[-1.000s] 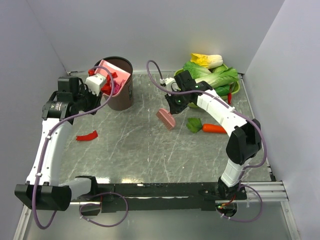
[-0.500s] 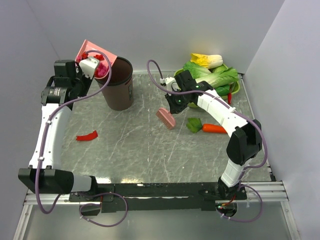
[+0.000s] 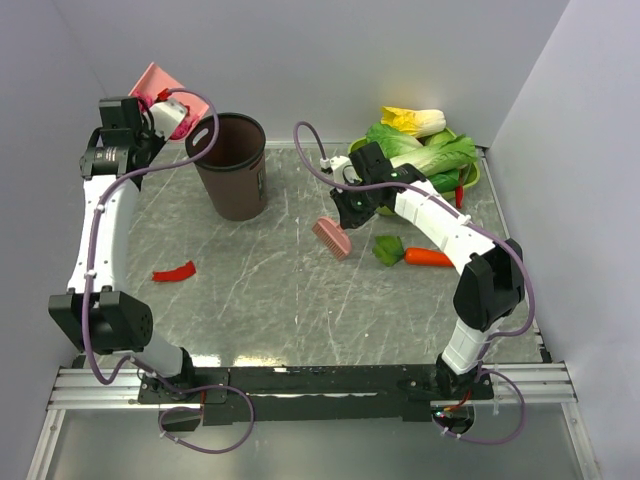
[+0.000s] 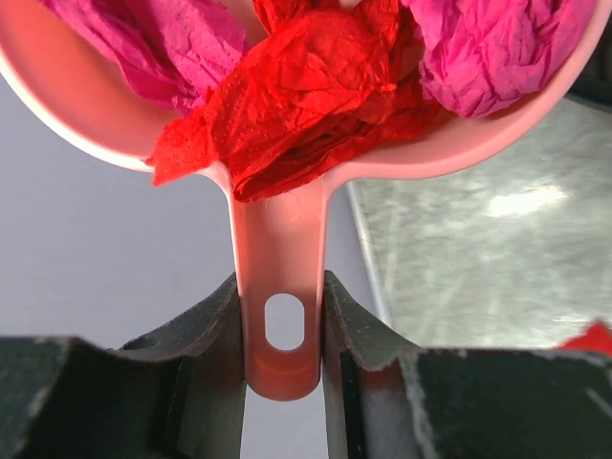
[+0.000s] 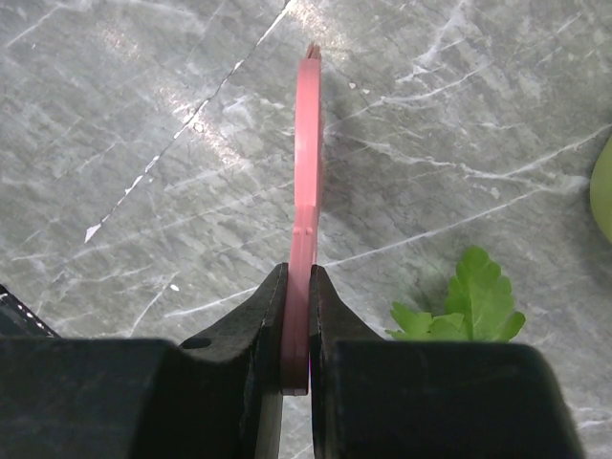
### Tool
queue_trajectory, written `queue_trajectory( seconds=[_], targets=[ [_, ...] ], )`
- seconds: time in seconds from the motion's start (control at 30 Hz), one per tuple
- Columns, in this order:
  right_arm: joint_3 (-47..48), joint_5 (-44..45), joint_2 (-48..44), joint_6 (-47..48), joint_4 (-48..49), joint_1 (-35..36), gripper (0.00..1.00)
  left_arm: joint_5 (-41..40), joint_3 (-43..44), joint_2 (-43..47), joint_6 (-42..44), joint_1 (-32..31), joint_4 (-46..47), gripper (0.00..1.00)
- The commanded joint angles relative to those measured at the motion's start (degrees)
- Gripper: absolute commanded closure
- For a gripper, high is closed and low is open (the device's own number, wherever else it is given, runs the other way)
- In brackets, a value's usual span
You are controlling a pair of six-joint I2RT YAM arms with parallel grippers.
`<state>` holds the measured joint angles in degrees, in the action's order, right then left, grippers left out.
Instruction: Sweep away the paper scraps from the table
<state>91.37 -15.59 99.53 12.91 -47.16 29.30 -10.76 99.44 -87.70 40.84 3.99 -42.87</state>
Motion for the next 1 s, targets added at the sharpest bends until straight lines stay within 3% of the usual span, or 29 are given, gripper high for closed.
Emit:
queue_trajectory(
  seconds=[0.0,0.43,0.67,0.97],
  targets=[
    [-0.2,0.4,-4.0,-0.2,1.6,-0.4,1.0,-2.7,4.4,-0.5,8.4,-0.4,4.7,0.99],
    [0.0,0.3,-4.2,0.0,1.8,-0.4,1.0,-14.6,-3.5,-1.2,28.0,-5.9,16.8,0.99],
    [-0.4,0.7,-4.3,0.3,1.9,-0.2,1.0,-20.5,-17.5,2.4,47.7,-8.7,41.3,0.99],
    [-0.3,0.3,-4.2,0.5,2.0,-0.3,1.0,-20.8,-16.1,2.9,46.4,-10.1,44.1,0.99]
  ],
)
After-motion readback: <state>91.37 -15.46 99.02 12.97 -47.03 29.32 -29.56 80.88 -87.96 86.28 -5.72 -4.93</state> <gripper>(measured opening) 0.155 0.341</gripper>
